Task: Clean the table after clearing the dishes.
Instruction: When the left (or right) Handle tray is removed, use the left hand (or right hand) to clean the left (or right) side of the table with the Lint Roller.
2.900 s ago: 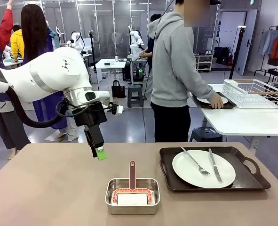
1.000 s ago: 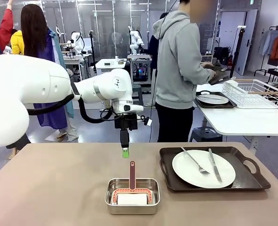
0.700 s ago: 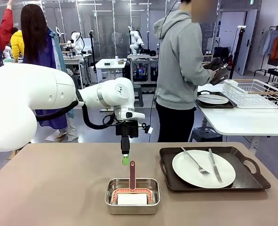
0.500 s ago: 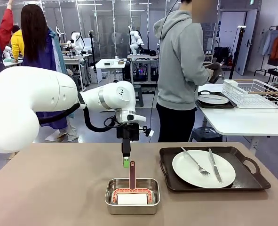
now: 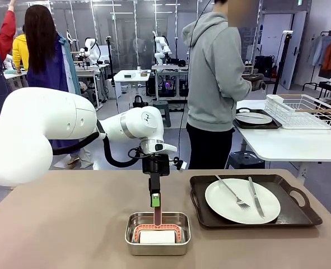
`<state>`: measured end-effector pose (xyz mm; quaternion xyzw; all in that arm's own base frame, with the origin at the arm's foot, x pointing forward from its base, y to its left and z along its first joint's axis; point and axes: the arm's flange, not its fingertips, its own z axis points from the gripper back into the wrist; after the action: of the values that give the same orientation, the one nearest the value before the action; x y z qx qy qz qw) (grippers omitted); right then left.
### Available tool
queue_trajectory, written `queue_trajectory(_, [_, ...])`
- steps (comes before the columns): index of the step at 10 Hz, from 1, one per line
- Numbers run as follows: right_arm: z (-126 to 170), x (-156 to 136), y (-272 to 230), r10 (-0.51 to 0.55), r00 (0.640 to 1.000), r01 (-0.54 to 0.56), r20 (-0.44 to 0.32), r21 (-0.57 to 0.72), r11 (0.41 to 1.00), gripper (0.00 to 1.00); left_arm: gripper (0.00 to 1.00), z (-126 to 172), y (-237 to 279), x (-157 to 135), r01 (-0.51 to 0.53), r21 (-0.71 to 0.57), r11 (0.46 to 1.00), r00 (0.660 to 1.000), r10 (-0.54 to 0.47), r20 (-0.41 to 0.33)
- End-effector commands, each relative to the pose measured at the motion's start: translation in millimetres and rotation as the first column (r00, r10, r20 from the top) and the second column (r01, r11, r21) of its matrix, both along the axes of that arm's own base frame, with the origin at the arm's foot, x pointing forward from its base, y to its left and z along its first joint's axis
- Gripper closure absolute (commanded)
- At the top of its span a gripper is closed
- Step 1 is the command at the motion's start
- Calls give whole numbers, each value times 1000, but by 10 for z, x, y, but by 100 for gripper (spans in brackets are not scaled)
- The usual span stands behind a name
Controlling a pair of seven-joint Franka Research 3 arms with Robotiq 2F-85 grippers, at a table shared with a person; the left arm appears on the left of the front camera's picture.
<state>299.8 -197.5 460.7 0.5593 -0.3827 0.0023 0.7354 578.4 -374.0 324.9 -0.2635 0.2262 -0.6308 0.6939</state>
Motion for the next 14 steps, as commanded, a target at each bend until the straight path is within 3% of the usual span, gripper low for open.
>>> queue_trajectory(1, [20, -12, 12, 3, 1000, -3, 7, 2, 1000, 0, 0, 129, -113, 50, 1, -10, 1000, 999, -1, -34])
queue_trajectory(4, [20, -12, 12, 3, 1000, -3, 7, 2, 1000, 0, 0, 173, -126, 47, 6, -9, 1000, 999, -6, -42])
queue_trajectory(5, [20, -12, 12, 3, 1000, -3, 7, 2, 1000, 0, 39, 173, -123, 41, 2, 21, 1000, 999, -1, -39])
queue_trajectory(6, [20, -12, 12, 3, 1000, -3, 7, 2, 1000, 0, 57, 174, -124, 38, 3, 24, 1000, 999, -2, -39])
queue_trajectory(7, [20, -12, 12, 3, 1000, -3, 7, 2, 1000, 0, 96, 188, -127, 33, 3, 13, 1000, 999, -2, -42])
queue_trajectory(8, [20, -12, 12, 3, 1000, -3, 7, 2, 1000, 0, 100, 210, -133, 21, 6, 9, 1000, 999, -6, -37])
queue_trajectory(10, [20, -12, 12, 3, 1000, -3, 7, 2, 1000, 0, 100, 262, -133, 21, 0, -7, 1000, 1000, 0, -29])
queue_trajectory(11, [20, -12, 12, 3, 1000, -3, 7, 2, 1000, 0, 95, 294, -133, 22, -7, 0, 1000, 1000, 7, -28])
queue_trajectory(12, [20, -12, 12, 3, 1000, -3, 7, 2, 1000, 0, 100, 319, -135, 17, -15, 11, 1000, 999, 15, -29])
queue_trajectory(14, [20, -12, 12, 3, 1000, -3, 7, 2, 1000, 0, 100, 359, -143, -5, -28, 15, 999, 999, 28, -29])
